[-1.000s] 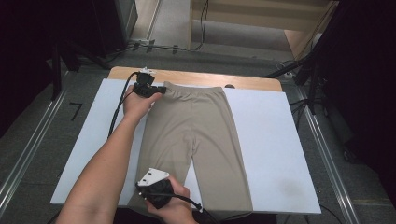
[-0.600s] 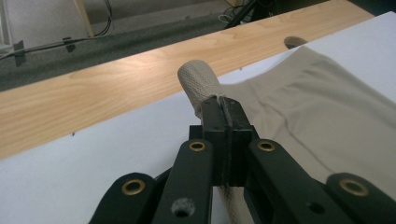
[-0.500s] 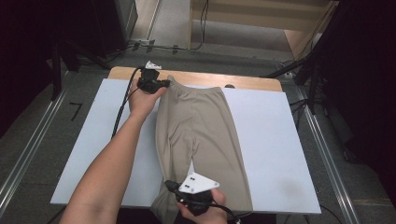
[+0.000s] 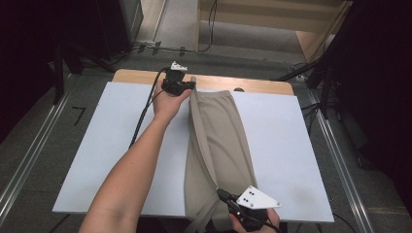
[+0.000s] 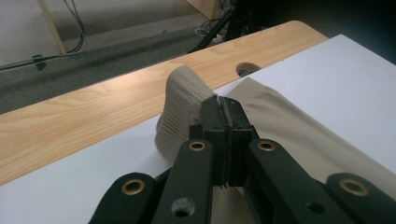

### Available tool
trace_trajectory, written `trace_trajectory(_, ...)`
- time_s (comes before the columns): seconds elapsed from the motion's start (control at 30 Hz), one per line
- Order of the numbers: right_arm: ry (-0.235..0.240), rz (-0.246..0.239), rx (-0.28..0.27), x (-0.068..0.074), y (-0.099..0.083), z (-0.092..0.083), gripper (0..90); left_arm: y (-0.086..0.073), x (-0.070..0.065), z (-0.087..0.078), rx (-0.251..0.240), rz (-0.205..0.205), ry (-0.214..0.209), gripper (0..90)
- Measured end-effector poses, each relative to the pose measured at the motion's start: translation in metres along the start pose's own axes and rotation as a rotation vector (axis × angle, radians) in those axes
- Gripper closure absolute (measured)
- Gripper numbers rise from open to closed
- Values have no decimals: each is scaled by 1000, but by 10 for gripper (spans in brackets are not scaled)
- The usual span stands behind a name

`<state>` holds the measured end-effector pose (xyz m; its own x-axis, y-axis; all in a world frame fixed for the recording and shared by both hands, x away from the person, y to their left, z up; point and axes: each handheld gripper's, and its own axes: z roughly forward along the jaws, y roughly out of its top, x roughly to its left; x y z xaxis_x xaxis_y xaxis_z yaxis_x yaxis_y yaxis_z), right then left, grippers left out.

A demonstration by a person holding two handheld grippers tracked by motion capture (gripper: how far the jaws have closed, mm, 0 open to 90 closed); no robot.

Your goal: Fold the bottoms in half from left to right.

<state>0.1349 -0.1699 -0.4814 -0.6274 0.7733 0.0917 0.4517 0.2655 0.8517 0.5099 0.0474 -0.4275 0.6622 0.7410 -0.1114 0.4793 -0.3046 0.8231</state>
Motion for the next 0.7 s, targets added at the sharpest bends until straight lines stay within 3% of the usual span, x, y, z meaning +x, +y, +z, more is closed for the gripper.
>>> trace_trajectory(0.43,-97,63,0,-33,-25,-31,892,8,-24,26,8,19,-35,900)
trace_trajectory(0.7,-136,84,15,-48,-38,-42,892,15,-42,54,39,38,-59,900)
